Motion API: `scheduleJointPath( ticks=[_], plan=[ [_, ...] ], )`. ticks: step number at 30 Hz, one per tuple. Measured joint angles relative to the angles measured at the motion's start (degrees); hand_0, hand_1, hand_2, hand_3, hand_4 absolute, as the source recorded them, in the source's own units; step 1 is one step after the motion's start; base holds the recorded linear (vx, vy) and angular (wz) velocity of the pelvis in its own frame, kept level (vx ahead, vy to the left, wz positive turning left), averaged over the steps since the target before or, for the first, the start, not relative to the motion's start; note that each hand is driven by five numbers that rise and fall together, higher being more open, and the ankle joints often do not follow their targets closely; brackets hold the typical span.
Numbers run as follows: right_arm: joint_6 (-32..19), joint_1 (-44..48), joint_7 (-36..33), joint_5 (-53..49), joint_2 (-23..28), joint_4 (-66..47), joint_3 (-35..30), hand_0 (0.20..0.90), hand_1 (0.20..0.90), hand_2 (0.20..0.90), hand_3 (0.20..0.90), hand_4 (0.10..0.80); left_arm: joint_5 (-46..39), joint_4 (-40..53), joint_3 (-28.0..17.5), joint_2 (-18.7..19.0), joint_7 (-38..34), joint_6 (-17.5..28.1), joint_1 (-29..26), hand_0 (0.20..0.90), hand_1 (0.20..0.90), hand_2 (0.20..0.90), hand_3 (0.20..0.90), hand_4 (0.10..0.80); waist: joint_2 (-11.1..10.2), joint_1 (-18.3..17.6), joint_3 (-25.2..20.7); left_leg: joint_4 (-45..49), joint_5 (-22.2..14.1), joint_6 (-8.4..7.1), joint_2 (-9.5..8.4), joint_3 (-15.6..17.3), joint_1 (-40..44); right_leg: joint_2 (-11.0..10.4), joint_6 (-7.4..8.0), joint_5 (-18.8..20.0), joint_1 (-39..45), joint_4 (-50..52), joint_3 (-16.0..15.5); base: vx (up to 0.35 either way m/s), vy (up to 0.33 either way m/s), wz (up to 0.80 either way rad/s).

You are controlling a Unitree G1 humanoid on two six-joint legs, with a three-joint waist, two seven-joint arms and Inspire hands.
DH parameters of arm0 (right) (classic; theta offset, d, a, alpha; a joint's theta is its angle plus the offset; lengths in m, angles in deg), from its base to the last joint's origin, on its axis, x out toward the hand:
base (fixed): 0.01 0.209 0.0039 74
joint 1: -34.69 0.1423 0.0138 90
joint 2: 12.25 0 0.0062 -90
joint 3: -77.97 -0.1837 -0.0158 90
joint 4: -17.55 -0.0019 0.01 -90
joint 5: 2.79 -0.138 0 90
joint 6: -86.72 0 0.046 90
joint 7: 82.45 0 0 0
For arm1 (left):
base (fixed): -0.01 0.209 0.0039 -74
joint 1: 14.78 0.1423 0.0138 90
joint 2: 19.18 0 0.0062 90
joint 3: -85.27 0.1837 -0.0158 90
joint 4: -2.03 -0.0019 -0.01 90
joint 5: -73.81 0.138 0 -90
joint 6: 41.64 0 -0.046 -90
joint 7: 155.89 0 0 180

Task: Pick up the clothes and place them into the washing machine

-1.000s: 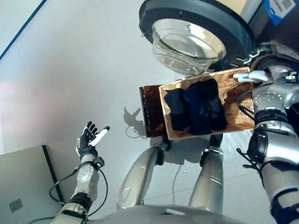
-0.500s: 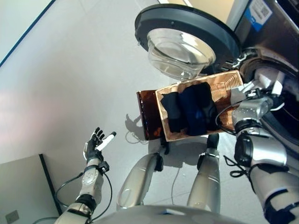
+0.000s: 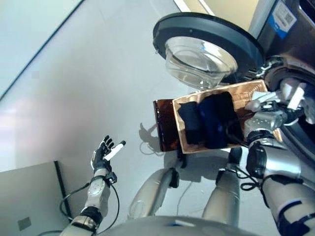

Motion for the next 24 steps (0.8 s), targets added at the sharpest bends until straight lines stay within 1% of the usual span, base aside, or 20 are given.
scheduleJointPath(
  ticks=[1,2,4,5,6,7,8,13,17,20,22,24],
  plan=[
    [-0.3,0.9,-1.6,0.0,2.0,-0.8,0.4,0.9,0.9,0.9,0.9,0.8,0.5,0.2,0.1,0.0,0.0,0.0,0.1,0.9,0.9,0.9,0.9,0.8,0.8,0.9,-0.6,-0.4,0.3,0.09,-0.38,0.0,-0.5,-0.3,0.22,-0.1,-1.1,0.7,0.1,0.004,0.08,0.09],
    [-0.6,1.3,-2.4,0.1,2.9,-2.4,0.5,0.9,0.9,0.9,0.9,0.8,0.5,0.8,0.0,0.0,-0.1,0.0,0.6,0.9,0.9,0.9,0.9,0.8,1.4,1.1,-1.1,-0.4,0.5,0.19,-0.7,0.0,-1.2,-0.6,0.33,-0.2,-2.1,1.2,0.3,0.006,0.081,0.09],
    [-0.7,3.9,-4.6,-0.1,6.7,-5.2,0.2,0.9,0.9,0.9,0.9,0.8,0.9,1.8,0.1,0.0,0.1,0.1,1.1,0.9,0.9,0.9,0.9,0.8,3.1,2.0,-1.3,-1.6,1.5,0.64,-1.4,0.1,-1.6,-1.2,0.69,-0.2,-3.3,1.5,0.8,0.041,0.094,0.07],
    [-1.5,4.2,-5.6,-0.1,7.9,-9.8,0.9,0.9,0.9,0.9,0.9,0.8,0.9,2.7,0.0,0.4,0.0,0.4,1.8,0.9,0.9,0.9,0.9,0.8,3.3,2.4,-1.4,-1.8,1.5,0.61,-1.92,0.4,-2.3,-1.6,0.87,-0.4,-4.9,2.4,1.6,0.056,0.069,-0.01],
    [-2.2,4.5,-5.8,0.3,8.3,-12.0,1.8,0.9,0.9,0.9,0.9,0.8,0.9,2.7,0.0,0.4,-0.1,0.5,2.1,0.9,0.9,0.9,0.9,0.8,3.6,2.4,-1.5,-2.1,1.7,0.86,-2.05,0.7,-2.8,-1.7,0.93,-0.3,-5.8,2.6,1.9,0.0,0.0,0.0],
    [-2.8,5.1,-5.7,1.5,9.4,-13.3,3.1,0.9,0.9,0.9,0.9,0.8,0.8,2.6,0.1,0.4,-0.2,0.4,2.0,0.9,0.9,0.9,0.9,0.8,4.1,2.4,-1.3,-2.3,2.3,1.39,-2.19,1.1,-3.0,-1.8,1.16,-0.2,-6.1,2.5,2.0,0.043,0.043,0.02],
    [-3.2,5.2,-5.5,2.0,9.9,-13.7,4.2,0.9,0.9,0.9,0.9,0.8,0.8,2.5,0.1,0.4,-0.3,0.4,1.9,0.9,0.9,0.9,0.9,0.8,4.2,2.4,-1.3,-2.3,2.3,1.39,-2.25,1.1,-3.0,-1.8,1.22,-0.1,-6.1,2.6,2.1,0.06,0.051,0.03],
    [-3.1,6.9,-3.7,1.7,7.7,-13.2,4.8,0.9,0.9,0.9,0.9,0.8,0.8,2.2,0.3,0.3,-0.3,0.4,0.5,0.9,0.9,0.9,0.9,0.8,3.6,2.1,-0.9,-2.3,2.3,1.37,-1.95,1.7,-2.7,-1.4,1.61,0.2,-5.9,1.9,2.7,0.038,0.026,-0.09],
    [-2.8,6.5,1.3,0.8,3.9,-9.0,5.2,0.9,0.9,0.9,0.9,0.8,0.7,2.2,0.3,0.2,0.0,0.6,-0.5,0.9,0.9,0.9,0.9,0.8,2.8,0.7,-0.1,-2.6,2.3,1.29,-1.62,1.8,-1.2,-1.0,1.4,0.0,-4.9,2.3,2.9,0.011,-0.012,-0.08],
    [-1.1,3.6,4.0,1.3,1.5,-4.3,5.6,0.9,0.9,0.9,0.9,0.8,0.7,2.2,0.3,0.0,0.1,0.9,-0.9,0.9,0.9,0.9,0.9,0.8,1.1,-0.2,0.5,-2.5,2.1,0.99,-1.32,1.7,0.6,-0.7,0.97,-0.2,-3.2,2.2,2.9,-0.004,-0.024,-0.06],
    [-0.5,1.8,4.1,1.2,-0.9,-3.7,5.4,0.9,0.9,0.9,0.9,0.8,0.7,1.9,0.4,-0.3,0.3,1.0,-0.9,0.9,0.9,0.9,0.9,0.8,0.3,-0.9,0.7,-2.5,2.0,0.86,-1.02,1.5,1.1,-0.5,0.93,-0.2,-2.3,1.8,2.4,-0.007,-0.035,-0.01],
    [-0.7,0.0,5.3,1.2,-2.1,-2.8,5.2,0.9,0.9,0.9,0.9,0.8,0.8,1.9,0.5,-1.1,0.6,1.0,-0.9,0.9,0.9,0.9,0.9,0.8,0.2,-0.9,0.8,-2.4,1.9,0.48,-0.83,0.9,1.1,-0.5,0.83,-0.2,-1.7,1.7,1.5,0.001,-0.026,0.1]
  ],
)
